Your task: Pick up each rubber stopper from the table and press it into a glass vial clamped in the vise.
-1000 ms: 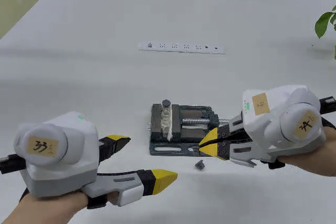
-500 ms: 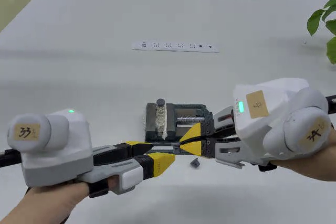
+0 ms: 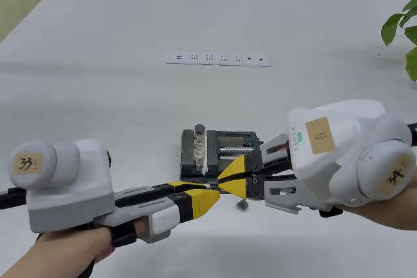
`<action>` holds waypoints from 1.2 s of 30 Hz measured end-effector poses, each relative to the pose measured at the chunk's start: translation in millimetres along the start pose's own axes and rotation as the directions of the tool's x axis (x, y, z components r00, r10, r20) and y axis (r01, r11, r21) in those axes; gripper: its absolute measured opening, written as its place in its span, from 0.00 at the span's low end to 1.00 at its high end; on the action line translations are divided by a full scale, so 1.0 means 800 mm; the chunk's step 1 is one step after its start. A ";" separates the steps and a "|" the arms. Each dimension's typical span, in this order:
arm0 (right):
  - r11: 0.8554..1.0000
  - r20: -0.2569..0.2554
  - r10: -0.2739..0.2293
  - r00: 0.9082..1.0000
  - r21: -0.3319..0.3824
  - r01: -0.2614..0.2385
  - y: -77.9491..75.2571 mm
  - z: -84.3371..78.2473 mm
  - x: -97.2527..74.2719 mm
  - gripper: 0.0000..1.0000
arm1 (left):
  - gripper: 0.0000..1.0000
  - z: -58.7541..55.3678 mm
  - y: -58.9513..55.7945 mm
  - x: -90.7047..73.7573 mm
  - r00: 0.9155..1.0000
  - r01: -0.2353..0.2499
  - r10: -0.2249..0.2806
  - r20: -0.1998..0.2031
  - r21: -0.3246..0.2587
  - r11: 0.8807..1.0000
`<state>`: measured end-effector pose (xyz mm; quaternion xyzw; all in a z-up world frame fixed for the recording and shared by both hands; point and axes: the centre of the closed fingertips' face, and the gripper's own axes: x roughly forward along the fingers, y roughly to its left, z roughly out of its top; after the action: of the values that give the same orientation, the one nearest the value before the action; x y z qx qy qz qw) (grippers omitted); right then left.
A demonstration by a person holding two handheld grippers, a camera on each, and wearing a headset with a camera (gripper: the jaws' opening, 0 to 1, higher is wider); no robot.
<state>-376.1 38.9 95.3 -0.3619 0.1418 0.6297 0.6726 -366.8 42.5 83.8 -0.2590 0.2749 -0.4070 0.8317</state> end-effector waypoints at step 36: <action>0.991 0.030 0.100 0.995 0.091 -0.102 0.008 0.001 -0.008 0.08 | 0.05 -0.015 -0.016 0.000 0.992 0.072 -0.052 -0.111 0.185 0.980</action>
<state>-383.8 34.6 98.0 -0.3146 0.1804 0.6604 0.6575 -381.7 33.3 83.1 -0.1655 0.2704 -0.4700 0.8238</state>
